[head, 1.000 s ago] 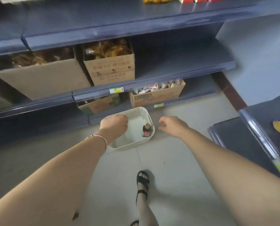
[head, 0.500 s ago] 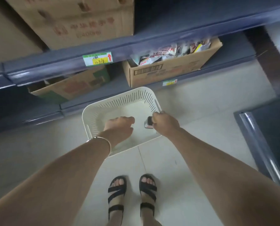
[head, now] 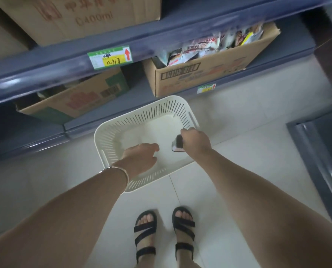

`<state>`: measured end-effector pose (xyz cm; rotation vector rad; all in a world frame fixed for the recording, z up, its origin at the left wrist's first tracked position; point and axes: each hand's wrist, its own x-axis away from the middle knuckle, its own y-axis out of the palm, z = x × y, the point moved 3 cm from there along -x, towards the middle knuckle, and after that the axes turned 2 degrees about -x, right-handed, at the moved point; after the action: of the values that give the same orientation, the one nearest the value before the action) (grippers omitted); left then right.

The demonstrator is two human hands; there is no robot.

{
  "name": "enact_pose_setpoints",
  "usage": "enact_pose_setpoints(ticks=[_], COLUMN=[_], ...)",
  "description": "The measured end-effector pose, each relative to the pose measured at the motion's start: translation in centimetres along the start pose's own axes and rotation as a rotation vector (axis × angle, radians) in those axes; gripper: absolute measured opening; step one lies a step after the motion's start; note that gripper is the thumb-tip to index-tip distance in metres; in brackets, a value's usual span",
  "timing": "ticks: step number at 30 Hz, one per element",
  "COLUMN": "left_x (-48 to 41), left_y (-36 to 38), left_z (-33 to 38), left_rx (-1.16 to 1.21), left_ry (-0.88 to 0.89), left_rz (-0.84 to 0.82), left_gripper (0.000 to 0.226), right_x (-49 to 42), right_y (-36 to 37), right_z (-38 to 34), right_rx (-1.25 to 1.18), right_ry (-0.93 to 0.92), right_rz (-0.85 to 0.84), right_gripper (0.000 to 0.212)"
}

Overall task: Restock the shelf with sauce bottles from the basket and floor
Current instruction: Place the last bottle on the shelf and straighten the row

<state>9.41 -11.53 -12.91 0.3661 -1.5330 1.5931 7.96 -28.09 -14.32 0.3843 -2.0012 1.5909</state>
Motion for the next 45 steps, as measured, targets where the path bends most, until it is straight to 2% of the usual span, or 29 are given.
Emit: enact_pose_setpoints(ticks=[6, 10, 14, 18, 20, 23, 26, 28, 33, 35, 40, 45], left_x=[7.0, 12.6, 17.9, 22.8, 24.8, 27.5, 30.2, 32.2, 38.1, 40.9, 48.8, 57.2], left_y=[-8.9, -16.0, -23.1, -29.6, -32.1, -34.9, -36.9, -37.4, -36.2, -34.6, -26.8, -17.5], left_z=[4.4, 6.7, 8.7, 11.3, 12.9, 15.6, 19.2, 22.5, 32.9, 37.6, 51.0, 64.9], left_rx=[-0.038, 0.041, 0.123, 0.112, 0.156, 0.231, 0.328, 0.311, 0.259, 0.271, 0.246, 0.067], left_ry=[0.085, 0.123, 0.189, 0.296, 0.338, 0.365, 0.407, 0.453, 0.621, 0.696, 0.927, 1.184], left_rz=[0.057, 0.106, 0.15, 0.214, 0.255, 0.311, 0.343, 0.35, 0.317, 0.289, 0.16, 0.028], left_gripper=[0.05, 0.057, 0.06, 0.056, 0.056, 0.053, 0.053, 0.053, 0.051, 0.052, 0.049, 0.052], right_x=[6.8, 12.0, 16.9, 21.8, 24.6, 29.1, 33.5, 36.4, 44.7, 48.6, 63.1, 78.5], right_y=[-10.8, -20.1, -29.9, -37.2, -39.9, -42.8, -43.0, -42.1, -39.5, -38.6, -34.6, -28.1], right_z=[-1.9, -4.1, -5.6, -5.5, -4.7, -2.1, 1.5, 3.9, 9.5, 12.5, 21.7, 31.3], right_rx=[-0.363, -0.533, -0.627, -0.698, -0.768, -0.928, -0.854, -0.752, -0.925, -0.996, -1.084, -1.253], right_ry=[-0.009, -0.084, -0.164, -0.164, -0.155, -0.144, 0.006, 0.137, 0.191, 0.186, 0.267, 0.451], right_rz=[-0.032, -0.064, -0.077, -0.04, 0.015, 0.074, 0.064, 0.081, 0.225, 0.314, 0.505, 0.659], right_gripper=[0.023, 0.019, 0.018, 0.021, 0.024, 0.041, 0.045, 0.05, 0.072, 0.07, 0.043, 0.047])
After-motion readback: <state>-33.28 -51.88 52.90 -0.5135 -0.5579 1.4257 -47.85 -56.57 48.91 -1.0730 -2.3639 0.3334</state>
